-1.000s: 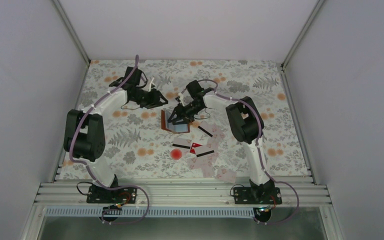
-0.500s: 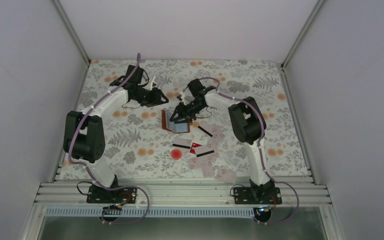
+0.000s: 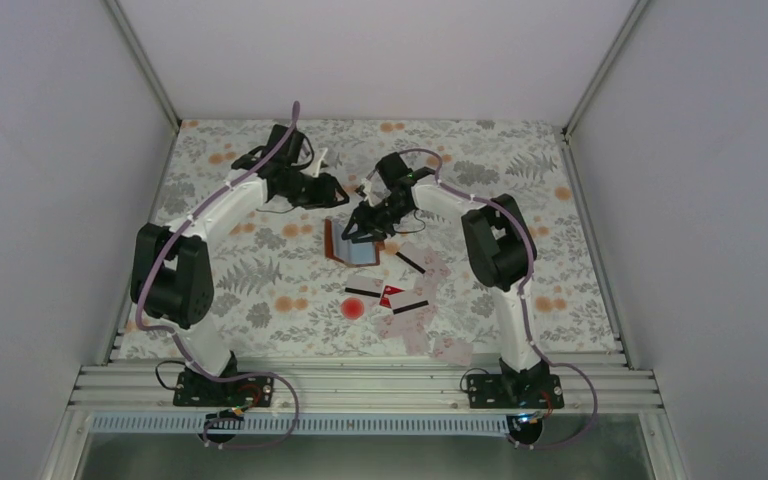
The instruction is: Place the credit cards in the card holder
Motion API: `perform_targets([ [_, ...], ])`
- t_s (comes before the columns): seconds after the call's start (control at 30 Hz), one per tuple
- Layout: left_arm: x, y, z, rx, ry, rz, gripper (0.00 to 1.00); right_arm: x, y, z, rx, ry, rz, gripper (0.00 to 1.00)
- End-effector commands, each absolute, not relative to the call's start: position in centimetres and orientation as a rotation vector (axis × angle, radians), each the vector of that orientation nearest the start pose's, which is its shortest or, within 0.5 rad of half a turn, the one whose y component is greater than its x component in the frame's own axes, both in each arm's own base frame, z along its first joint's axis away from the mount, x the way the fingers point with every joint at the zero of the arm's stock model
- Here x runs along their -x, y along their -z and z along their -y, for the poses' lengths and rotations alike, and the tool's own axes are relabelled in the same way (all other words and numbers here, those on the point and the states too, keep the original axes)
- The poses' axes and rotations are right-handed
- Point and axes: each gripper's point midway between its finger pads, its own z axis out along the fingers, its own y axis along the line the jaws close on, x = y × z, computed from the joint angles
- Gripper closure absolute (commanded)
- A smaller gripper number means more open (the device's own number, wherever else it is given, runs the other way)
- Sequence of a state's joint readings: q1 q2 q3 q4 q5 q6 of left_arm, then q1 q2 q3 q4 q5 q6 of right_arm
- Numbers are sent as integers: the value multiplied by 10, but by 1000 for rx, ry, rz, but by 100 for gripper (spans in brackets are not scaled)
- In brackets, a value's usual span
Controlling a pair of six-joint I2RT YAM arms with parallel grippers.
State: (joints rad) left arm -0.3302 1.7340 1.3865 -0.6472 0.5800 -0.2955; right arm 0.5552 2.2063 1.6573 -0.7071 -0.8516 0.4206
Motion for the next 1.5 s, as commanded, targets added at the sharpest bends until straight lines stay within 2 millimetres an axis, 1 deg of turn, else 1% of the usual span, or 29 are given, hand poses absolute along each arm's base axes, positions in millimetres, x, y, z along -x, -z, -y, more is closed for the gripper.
perform_targets([
  [0.0, -381, -184, 235, -331, 934, -2549, 62, -341, -94, -362, 431, -1402, -2873, 66],
  [0.13, -379, -182, 241, -350, 926, -2558, 62, -341, -93, -361, 432, -1399, -2875, 66],
  [0.3, -376, -164, 249, -346, 919, -2612, 63, -341, -94, -349, 431, -1283, -2888, 67],
  [0.43, -375, -146, 259, -346, 927, -2658, 63, -340, -103, -325, 398, -1160, -2879, 67],
  [0.53, -376, -131, 265, -340, 914, -2701, 64, -337, -108, -300, 377, -1034, -2880, 67],
  [0.6, -377, -120, 267, -338, 894, -2728, 65, -335, -111, -283, 385, -919, -2876, 65],
  [0.7, -379, -107, 264, -327, 854, -2767, 65, -333, -107, -252, 435, -660, -2882, 59],
  [0.77, -378, -101, 262, -324, 833, -2783, 65, -333, -104, -232, 469, -498, -2876, 43],
  [0.83, -377, -97, 259, -319, 819, -2796, 65, -334, -100, -215, 506, -359, -2864, 32],
  [0.9, -374, -94, 258, -316, 812, -2807, 65, -335, -96, -207, 551, -281, -2854, 29],
  [1.03, -370, -90, 254, -309, 798, -2820, 65, -345, -86, -199, 623, -105, -2818, 26],
  [1.07, -370, -89, 254, -309, 794, -2824, 65, -348, -85, -200, 640, -81, -2798, 26],
  [1.13, -368, -88, 253, -311, 790, -2832, 65, -351, -88, -211, 718, -90, -2737, 25],
  [1.23, -368, -90, 253, -320, 793, -2826, 65, -343, -91, -229, 901, -97, -2602, 23],
  [1.3, -367, -89, 253, -327, 791, -2830, 65, -334, -89, -238, 1019, -117, -2545, 22],
  [1.37, -366, -87, 252, -328, 788, -2833, 66, -326, -85, -245, 1110, -165, -2539, 21],
  [1.4, -365, -87, 252, -328, 792, -2835, 66, -323, -82, -247, 1168, -167, -2531, 22],
  [1.47, -365, -86, 252, -333, 790, -2835, 66, -322, -77, -246, 1232, -144, -2538, 21],
])
